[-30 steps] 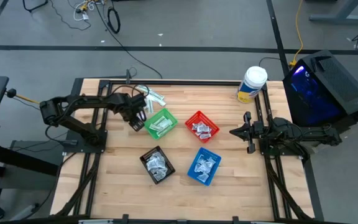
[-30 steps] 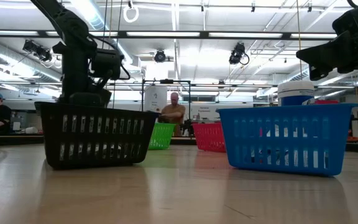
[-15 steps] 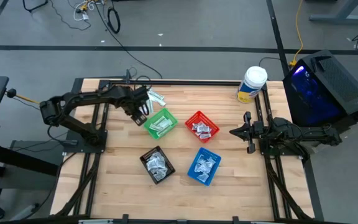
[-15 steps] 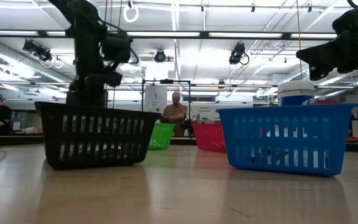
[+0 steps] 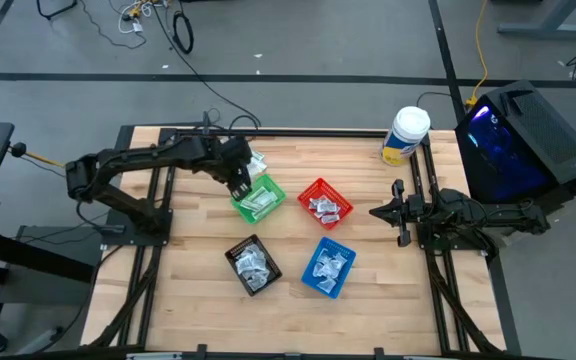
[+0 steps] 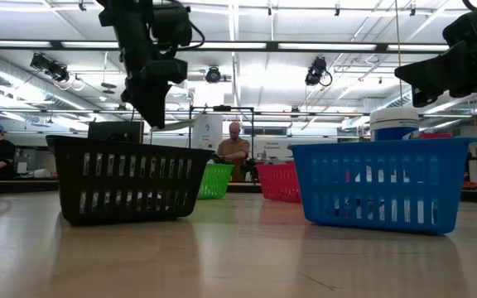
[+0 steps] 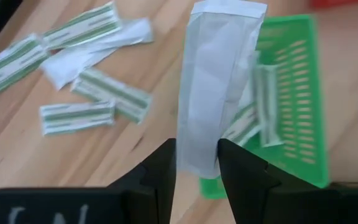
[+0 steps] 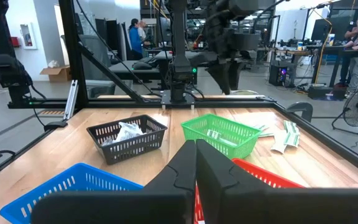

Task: Pick & Place First Aid Supplies
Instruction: Put the green bandage pack into the green bin

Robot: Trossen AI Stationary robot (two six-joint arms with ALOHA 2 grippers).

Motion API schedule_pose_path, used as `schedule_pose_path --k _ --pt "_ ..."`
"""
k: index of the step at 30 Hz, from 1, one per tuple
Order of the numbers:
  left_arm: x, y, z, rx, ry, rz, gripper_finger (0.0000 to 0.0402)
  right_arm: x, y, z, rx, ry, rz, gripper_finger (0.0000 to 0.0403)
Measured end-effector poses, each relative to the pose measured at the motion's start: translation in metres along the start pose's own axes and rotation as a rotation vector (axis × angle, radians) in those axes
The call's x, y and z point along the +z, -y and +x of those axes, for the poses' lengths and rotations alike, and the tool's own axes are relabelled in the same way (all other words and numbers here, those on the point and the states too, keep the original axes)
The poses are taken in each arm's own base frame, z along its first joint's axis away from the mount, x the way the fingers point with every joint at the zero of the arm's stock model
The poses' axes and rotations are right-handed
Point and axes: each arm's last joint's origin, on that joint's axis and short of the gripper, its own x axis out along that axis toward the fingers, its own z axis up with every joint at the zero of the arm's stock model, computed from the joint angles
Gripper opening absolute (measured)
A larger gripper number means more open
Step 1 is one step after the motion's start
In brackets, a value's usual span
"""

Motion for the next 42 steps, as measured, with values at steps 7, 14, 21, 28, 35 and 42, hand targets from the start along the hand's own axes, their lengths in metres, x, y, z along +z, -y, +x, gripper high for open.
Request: schedule_pose_path --k 7,14,21,28,35,42 --pt "0.001 0.027 0.008 -0.046 0.031 0.027 0.0126 0.000 0.000 0.000 0.000 0.000 0.000 0.0013" --pt "-0.003 0.045 0.028 -0.045 -0.030 0.077 0.0126 0.000 0.000 0.000 0.000 0.000 0.000 0.0013" --pt "-0.006 0.055 0.050 -0.033 -0.097 0.106 0.0126 0.000 0.000 0.000 0.000 0.000 0.000 0.0013" --pt "-0.004 0.057 0.054 -0.032 -0.087 0.062 0.0126 0.000 0.000 0.000 0.000 0.000 0.000 0.0013" --pt "-0.004 0.057 0.054 -0.033 -0.086 0.016 0.0131 0.000 0.000 0.000 0.000 0.000 0.000 0.0013" --pt "-0.004 0.057 0.054 -0.020 -0.081 -0.033 0.0208 0.000 0.000 0.000 0.000 0.000 0.000 0.0013"
